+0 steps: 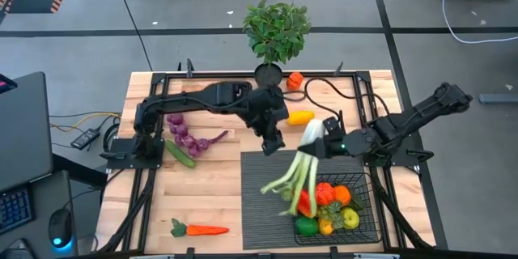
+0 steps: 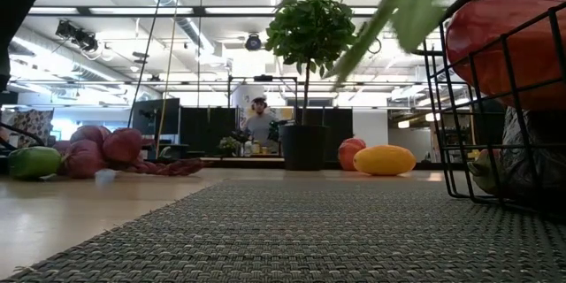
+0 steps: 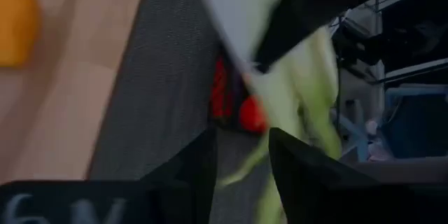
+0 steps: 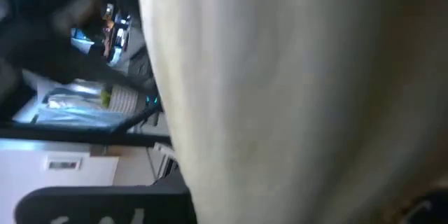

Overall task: Build produce basket
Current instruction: Put the green celery into the black wire basket

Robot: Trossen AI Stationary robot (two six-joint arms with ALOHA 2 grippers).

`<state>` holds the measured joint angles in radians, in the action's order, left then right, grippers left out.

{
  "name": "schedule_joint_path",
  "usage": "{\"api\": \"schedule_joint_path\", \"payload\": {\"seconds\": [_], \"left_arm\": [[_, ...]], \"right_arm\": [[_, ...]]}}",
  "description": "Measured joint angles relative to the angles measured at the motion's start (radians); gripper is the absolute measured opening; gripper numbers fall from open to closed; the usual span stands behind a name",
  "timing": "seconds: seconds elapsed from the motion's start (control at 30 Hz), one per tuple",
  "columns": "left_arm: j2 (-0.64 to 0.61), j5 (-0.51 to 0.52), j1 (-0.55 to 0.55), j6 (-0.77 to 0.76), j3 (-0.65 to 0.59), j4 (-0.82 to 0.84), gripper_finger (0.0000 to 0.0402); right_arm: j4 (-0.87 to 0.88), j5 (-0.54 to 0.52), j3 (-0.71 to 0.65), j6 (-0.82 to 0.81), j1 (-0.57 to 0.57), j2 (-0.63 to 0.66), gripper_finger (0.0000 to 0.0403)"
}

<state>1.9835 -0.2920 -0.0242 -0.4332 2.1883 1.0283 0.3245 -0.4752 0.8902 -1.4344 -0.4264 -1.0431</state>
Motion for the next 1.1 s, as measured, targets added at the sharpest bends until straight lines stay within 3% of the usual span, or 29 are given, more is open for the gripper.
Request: {"api": "schedule_joint_path", "payload": {"seconds": [0.23,0.43,0.7,0.93,1.1], "left_arm": [[-0.045,0.001,-0.067,0.088,0.001,0.046,0.0145],[-0.055,0.004,-0.127,0.16,0.001,0.118,0.0135],[-0.055,0.004,-0.155,0.156,0.001,0.129,0.0132],[-0.055,0.003,-0.134,0.104,0.001,0.131,0.0134],[-0.055,0.003,-0.116,0.058,0.001,0.131,0.0133]], "right_arm": [[0.04,-0.005,0.0,-0.047,-0.055,0.073,0.0102],[0.059,0.326,0.0,0.145,-0.056,0.175,0.0095],[0.122,0.594,0.0,0.311,0.009,0.265,0.0094],[0.285,0.942,0.0,0.467,0.116,0.232,0.0094],[0.3,1.028,0.012,0.636,0.186,0.159,0.0094]]}}
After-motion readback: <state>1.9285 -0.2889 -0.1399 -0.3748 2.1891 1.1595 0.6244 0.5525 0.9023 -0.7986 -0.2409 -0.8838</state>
